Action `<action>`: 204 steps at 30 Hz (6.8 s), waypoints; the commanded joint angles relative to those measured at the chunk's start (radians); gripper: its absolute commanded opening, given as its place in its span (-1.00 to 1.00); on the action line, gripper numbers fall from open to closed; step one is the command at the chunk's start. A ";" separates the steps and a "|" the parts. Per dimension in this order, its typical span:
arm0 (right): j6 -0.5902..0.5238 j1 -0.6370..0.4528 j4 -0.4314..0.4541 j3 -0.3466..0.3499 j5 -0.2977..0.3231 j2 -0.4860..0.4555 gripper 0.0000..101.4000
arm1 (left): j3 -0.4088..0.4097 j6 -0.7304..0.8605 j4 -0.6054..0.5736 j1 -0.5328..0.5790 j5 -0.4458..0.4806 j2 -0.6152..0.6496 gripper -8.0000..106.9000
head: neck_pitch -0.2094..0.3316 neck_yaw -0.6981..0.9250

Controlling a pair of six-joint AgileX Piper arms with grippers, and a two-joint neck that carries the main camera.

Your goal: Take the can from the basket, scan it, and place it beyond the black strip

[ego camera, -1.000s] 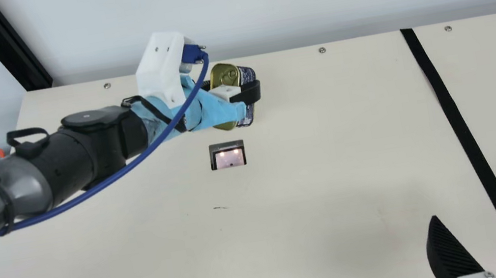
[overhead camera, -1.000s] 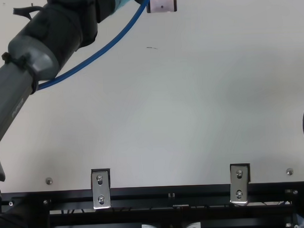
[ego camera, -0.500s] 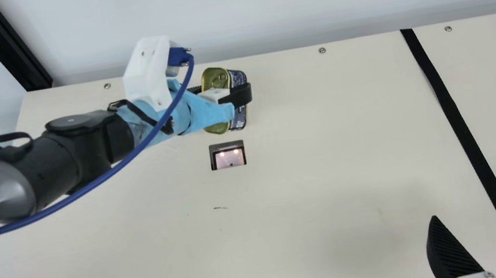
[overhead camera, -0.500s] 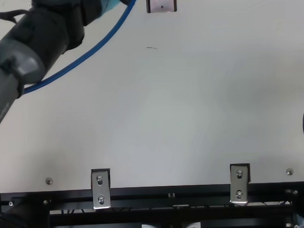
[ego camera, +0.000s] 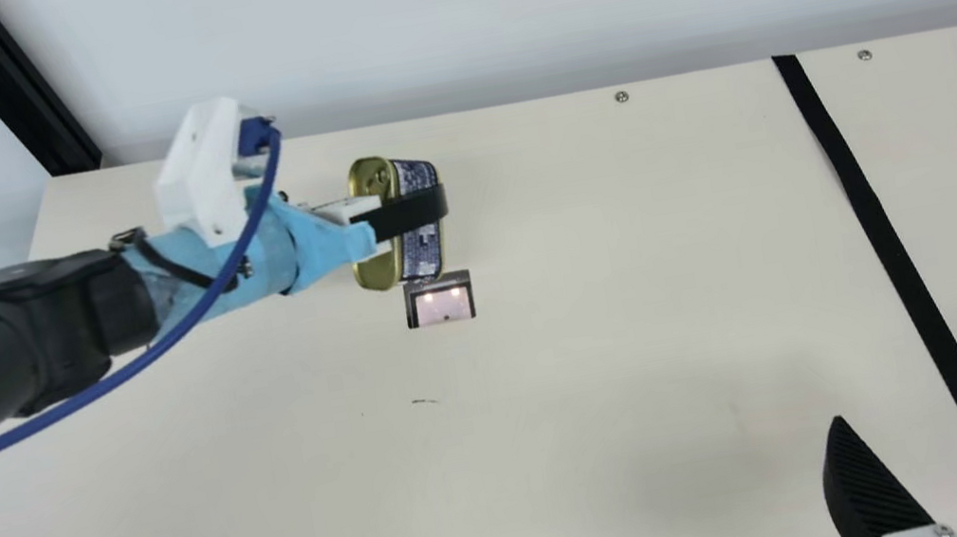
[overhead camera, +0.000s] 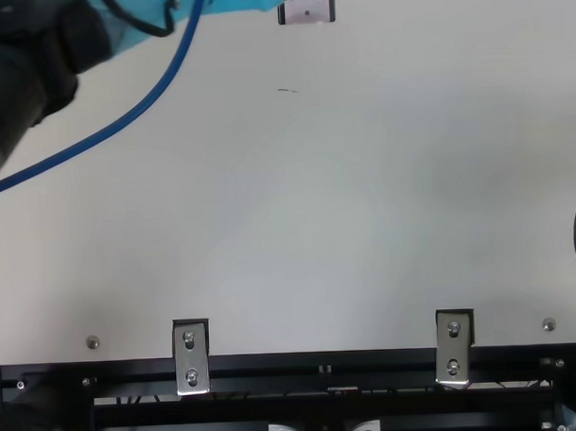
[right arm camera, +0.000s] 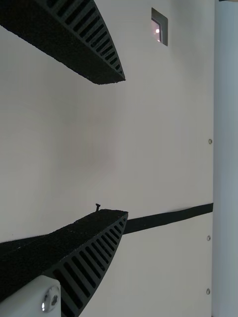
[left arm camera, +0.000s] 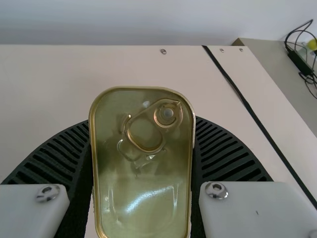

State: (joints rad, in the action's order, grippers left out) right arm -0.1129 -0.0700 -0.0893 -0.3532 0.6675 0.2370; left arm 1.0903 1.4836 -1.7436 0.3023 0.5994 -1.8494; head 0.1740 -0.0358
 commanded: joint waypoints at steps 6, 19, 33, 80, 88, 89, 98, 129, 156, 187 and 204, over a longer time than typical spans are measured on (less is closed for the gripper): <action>0.000 0.000 0.000 0.000 0.000 0.000 1.00 | -0.010 0.122 -0.001 -0.049 0.086 0.017 -0.68 | 0.010 0.000; 0.000 0.000 0.000 0.000 0.000 0.000 1.00 | 0.079 0.257 -0.001 -0.028 0.113 -0.070 -0.68 | 0.010 0.000; 0.000 0.000 0.000 0.000 0.000 0.000 1.00 | 0.254 0.255 -0.001 0.050 0.084 -0.215 -0.68 | 0.010 0.000; 0.000 0.000 0.000 0.000 0.000 0.000 1.00 | -0.074 0.029 -0.001 0.215 -0.022 0.241 -0.68 | 0.010 0.000; 0.000 0.000 0.000 0.000 0.000 0.000 1.00 | -0.075 0.007 -0.002 0.251 -0.038 0.240 -0.68 | 0.010 0.000; 0.000 0.000 0.000 0.000 0.000 0.000 1.00 | -0.075 0.007 -0.002 0.251 -0.036 0.240 -0.68 | 0.010 0.000; -0.006 0.034 -0.021 -0.018 -0.017 0.032 1.00 | -0.075 0.007 -0.004 0.251 -0.039 0.240 -0.68 | 0.010 0.000; -0.021 0.215 -0.242 -0.089 -0.159 0.252 1.00 | -0.075 0.007 -0.004 0.251 -0.039 0.240 -0.68 | 0.010 0.000; -0.014 0.582 -0.343 -0.157 -0.590 0.660 1.00 | -0.075 0.007 -0.004 0.251 -0.039 0.240 -0.68 | 0.010 0.000; -0.170 0.665 -0.500 -0.265 -0.843 0.986 1.00 | -0.075 0.007 -0.004 0.251 -0.039 0.240 -0.68 | 0.010 0.000; -0.216 0.678 -0.555 -0.275 -0.875 1.009 -1.00 | -0.075 0.007 -0.004 0.251 -0.039 0.240 -0.68 | 0.010 0.000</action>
State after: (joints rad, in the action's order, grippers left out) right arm -0.3289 0.6089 -0.6429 -0.6278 -0.2017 1.2455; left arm 1.0158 1.4907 -1.7479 0.5533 0.5602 -1.6094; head 0.1740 -0.0358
